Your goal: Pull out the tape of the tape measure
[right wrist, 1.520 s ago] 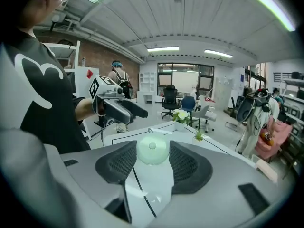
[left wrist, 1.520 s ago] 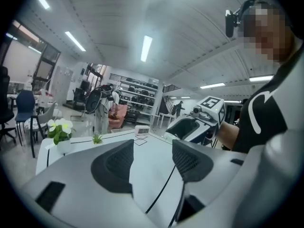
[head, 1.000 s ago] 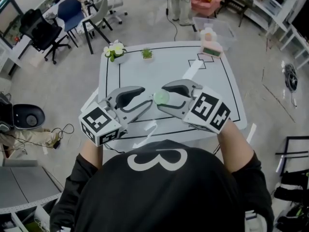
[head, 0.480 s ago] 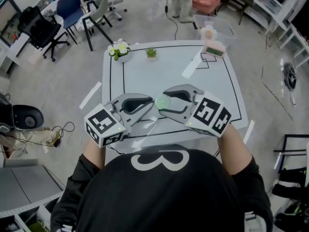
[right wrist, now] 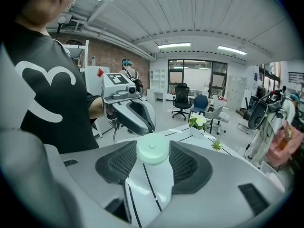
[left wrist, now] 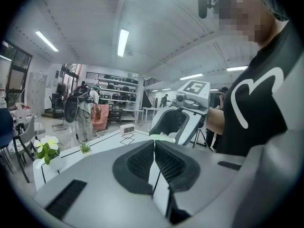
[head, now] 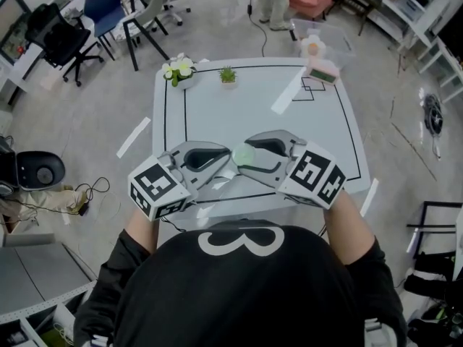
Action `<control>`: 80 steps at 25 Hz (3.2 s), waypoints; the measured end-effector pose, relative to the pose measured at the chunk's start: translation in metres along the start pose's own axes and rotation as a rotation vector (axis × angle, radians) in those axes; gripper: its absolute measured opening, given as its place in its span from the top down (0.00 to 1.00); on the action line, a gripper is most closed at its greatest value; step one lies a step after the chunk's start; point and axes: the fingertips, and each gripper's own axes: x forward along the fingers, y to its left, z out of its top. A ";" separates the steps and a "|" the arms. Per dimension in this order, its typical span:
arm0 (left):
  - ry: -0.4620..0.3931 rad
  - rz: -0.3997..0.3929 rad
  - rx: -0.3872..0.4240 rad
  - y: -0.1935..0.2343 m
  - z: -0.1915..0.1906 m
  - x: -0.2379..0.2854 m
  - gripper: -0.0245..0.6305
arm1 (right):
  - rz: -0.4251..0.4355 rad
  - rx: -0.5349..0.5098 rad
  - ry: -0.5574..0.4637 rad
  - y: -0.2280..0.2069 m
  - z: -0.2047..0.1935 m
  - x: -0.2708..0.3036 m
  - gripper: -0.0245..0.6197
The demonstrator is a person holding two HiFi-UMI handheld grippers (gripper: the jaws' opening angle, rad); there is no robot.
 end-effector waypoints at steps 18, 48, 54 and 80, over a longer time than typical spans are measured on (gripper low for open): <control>0.006 0.070 -0.019 -0.004 -0.003 -0.016 0.95 | -0.076 0.058 -0.026 0.000 -0.011 -0.008 0.62; -0.079 0.435 -0.081 0.024 -0.001 -0.119 0.95 | -0.279 0.083 -0.029 -0.004 -0.012 -0.042 0.62; -0.081 0.473 -0.063 0.027 -0.001 -0.130 0.95 | -0.312 0.093 -0.036 -0.007 -0.012 -0.050 0.62; -0.100 0.657 -0.099 0.067 -0.010 -0.172 0.95 | -0.412 0.162 -0.032 -0.031 -0.042 -0.082 0.62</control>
